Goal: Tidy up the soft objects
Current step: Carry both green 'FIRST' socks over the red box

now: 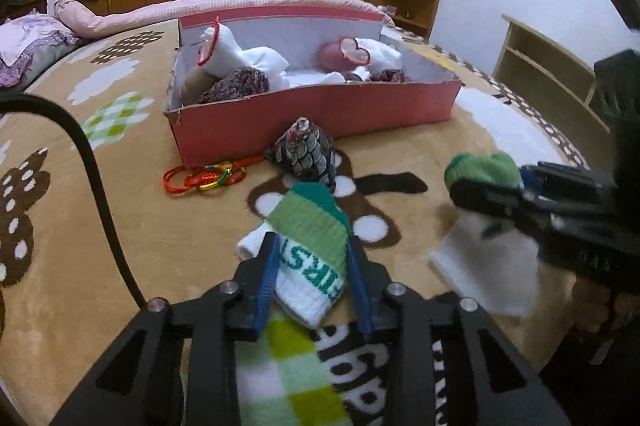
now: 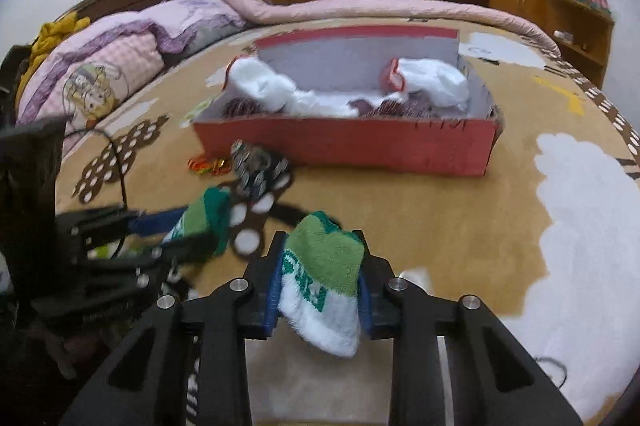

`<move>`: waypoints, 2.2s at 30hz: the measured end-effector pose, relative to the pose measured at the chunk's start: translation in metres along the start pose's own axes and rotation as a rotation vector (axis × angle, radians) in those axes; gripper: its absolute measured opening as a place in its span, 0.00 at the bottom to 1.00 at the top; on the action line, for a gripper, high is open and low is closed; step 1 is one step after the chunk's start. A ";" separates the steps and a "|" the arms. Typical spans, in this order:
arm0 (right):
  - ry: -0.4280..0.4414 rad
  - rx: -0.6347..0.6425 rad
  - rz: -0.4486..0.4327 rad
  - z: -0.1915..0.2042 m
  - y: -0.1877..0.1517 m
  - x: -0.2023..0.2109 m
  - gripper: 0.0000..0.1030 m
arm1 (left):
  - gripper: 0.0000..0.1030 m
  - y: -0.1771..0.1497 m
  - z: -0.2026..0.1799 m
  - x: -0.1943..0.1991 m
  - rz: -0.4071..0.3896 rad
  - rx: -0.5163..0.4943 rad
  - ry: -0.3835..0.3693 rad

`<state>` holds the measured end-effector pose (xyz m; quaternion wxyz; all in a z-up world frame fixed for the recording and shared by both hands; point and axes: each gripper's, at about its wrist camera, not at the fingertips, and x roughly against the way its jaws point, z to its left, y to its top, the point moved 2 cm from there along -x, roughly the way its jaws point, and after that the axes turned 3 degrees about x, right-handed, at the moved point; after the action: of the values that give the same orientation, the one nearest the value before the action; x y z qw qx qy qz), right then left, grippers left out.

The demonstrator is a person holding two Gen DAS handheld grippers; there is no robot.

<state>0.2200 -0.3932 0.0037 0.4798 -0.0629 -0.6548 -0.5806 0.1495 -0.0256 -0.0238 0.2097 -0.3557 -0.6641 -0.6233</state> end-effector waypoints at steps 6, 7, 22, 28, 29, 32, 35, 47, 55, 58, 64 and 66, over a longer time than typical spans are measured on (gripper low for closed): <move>-0.054 -0.006 0.059 0.005 -0.012 -0.026 0.40 | 0.21 -0.004 0.000 0.018 0.018 0.042 -0.005; -0.059 0.004 0.058 0.007 -0.012 -0.026 0.39 | 0.21 -0.004 0.001 0.020 0.022 0.052 -0.011; -0.069 0.040 0.036 0.012 -0.014 -0.026 0.32 | 0.31 -0.011 -0.009 0.003 -0.019 -0.039 0.044; -0.075 0.035 0.039 0.011 -0.014 -0.024 0.32 | 0.26 -0.009 -0.004 0.004 -0.020 -0.004 0.019; -0.077 0.035 0.040 0.011 -0.013 -0.023 0.32 | 0.25 -0.008 -0.004 0.005 -0.020 -0.001 0.019; -0.079 -0.010 0.019 0.011 -0.003 -0.005 0.31 | 0.23 -0.006 0.000 0.010 -0.016 0.025 0.007; -0.062 -0.072 -0.051 0.014 0.013 0.031 0.31 | 0.22 -0.004 0.005 0.017 -0.023 0.060 -0.008; -0.198 -0.109 -0.150 0.022 0.072 0.097 0.30 | 0.20 0.060 0.019 0.032 -0.092 0.100 -0.015; -0.175 -0.087 -0.166 0.016 0.103 0.094 0.29 | 0.20 0.113 0.032 0.019 -0.147 0.047 0.057; -0.156 -0.081 -0.110 0.018 0.105 0.078 0.29 | 0.20 0.119 0.033 0.008 -0.143 0.033 0.057; -0.157 -0.065 -0.072 0.019 0.111 0.057 0.28 | 0.20 0.121 0.033 -0.016 -0.097 0.033 0.023; -0.176 -0.066 -0.067 0.015 0.115 0.051 0.28 | 0.20 0.124 0.034 -0.022 -0.087 0.049 -0.004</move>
<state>0.2580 -0.3681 0.1224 0.3984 -0.1073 -0.6765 -0.6100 0.2602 -0.0009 0.0395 0.1899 -0.3222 -0.6945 -0.6146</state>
